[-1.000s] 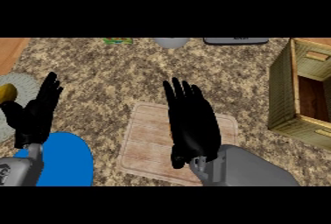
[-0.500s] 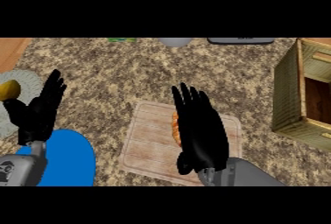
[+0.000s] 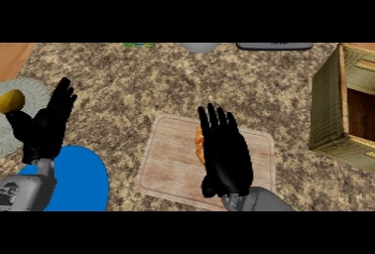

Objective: Pick the croissant from the cutting board and place it in the basket

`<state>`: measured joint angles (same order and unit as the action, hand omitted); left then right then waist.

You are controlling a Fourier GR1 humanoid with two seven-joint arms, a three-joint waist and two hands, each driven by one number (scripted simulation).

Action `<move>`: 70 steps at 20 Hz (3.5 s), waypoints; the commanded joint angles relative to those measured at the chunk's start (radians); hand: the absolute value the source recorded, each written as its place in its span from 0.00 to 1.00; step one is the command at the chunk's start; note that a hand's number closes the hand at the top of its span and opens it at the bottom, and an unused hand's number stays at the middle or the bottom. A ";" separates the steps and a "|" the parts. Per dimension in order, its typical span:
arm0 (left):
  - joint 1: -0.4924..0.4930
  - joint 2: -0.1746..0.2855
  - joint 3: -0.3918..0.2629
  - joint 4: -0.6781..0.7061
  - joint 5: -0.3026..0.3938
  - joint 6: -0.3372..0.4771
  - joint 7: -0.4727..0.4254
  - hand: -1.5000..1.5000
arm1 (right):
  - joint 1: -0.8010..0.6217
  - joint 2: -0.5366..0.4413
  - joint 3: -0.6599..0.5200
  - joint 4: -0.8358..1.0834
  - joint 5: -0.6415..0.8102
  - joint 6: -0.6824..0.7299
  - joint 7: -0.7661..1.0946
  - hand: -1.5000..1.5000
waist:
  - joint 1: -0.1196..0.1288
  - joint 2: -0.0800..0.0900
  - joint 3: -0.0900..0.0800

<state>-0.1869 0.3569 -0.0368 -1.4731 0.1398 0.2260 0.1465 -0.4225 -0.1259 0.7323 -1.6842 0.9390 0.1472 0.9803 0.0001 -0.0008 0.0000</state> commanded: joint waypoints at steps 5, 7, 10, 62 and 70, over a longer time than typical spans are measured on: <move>-0.073 -0.038 0.036 0.074 -0.041 -0.037 0.009 0.50 | 0.128 -0.004 -0.025 -0.020 0.128 -0.041 -0.105 0.00 | -0.003 0.001 0.000; 0.006 -0.046 0.050 -0.026 -0.043 -0.032 0.018 0.50 | 0.158 0.026 -0.031 -0.029 0.137 -0.032 -0.120 0.00 | 0.001 0.000 0.000; -0.028 -0.053 0.066 0.058 -0.061 -0.060 -0.018 0.50 | 0.105 0.106 -0.060 0.049 0.173 -0.024 -0.128 0.00 | 0.001 0.001 0.000; -0.013 -0.119 0.186 0.036 -0.134 -0.148 -0.014 0.50 | 0.388 0.082 -0.049 0.286 0.078 -0.184 -0.513 1.00 | -0.021 0.001 0.000; 0.027 -0.137 0.151 -0.015 -0.160 -0.139 -0.002 0.50 | 0.712 -0.091 -0.076 0.074 -0.204 -0.251 -0.843 1.00 | -0.019 0.000 0.002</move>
<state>-0.1770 0.2300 0.1318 -1.4907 -0.0040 0.0871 0.1639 0.1187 -0.1597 0.6464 -1.6185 0.8377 -0.0568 0.2569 -0.0185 -0.0217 -0.0055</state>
